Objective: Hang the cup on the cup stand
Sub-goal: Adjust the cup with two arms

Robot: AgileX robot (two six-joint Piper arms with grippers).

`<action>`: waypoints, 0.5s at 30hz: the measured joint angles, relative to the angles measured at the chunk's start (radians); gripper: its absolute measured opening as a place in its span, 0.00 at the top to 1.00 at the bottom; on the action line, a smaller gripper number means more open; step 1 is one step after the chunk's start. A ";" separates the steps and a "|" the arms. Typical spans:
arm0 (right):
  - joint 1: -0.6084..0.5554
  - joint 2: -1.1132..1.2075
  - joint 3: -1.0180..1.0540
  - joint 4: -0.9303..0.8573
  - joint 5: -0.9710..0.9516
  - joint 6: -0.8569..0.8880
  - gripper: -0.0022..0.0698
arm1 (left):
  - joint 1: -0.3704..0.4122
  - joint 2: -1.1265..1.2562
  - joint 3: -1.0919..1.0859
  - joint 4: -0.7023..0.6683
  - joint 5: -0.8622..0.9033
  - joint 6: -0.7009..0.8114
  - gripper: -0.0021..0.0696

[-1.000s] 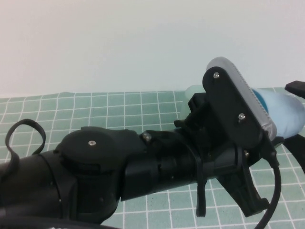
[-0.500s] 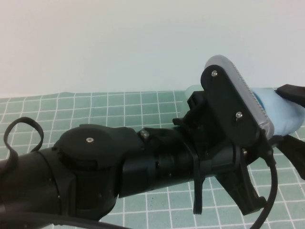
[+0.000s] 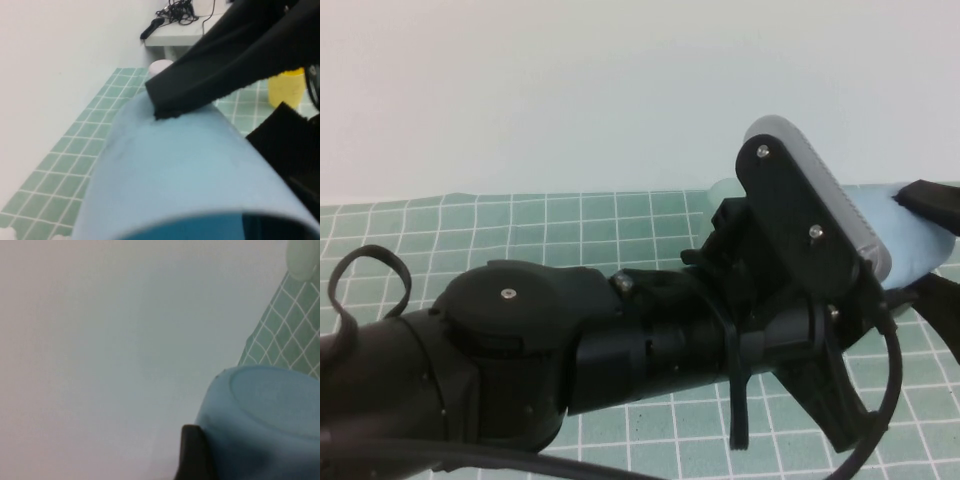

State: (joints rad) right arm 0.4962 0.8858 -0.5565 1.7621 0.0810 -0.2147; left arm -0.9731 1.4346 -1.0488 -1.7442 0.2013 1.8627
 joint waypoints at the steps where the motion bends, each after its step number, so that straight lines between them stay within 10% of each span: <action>1: 0.000 -0.004 0.000 -0.002 0.000 -0.016 0.28 | 0.000 -0.002 0.000 0.000 0.006 -0.011 0.86; 15: 0.000 -0.156 0.000 -0.006 -0.220 -0.327 0.29 | 0.000 -0.063 0.000 0.160 0.066 -0.239 0.69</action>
State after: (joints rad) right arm 0.4962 0.7299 -0.5565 1.7562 -0.1389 -0.5417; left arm -0.9731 1.3717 -1.0488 -1.5845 0.2673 1.6233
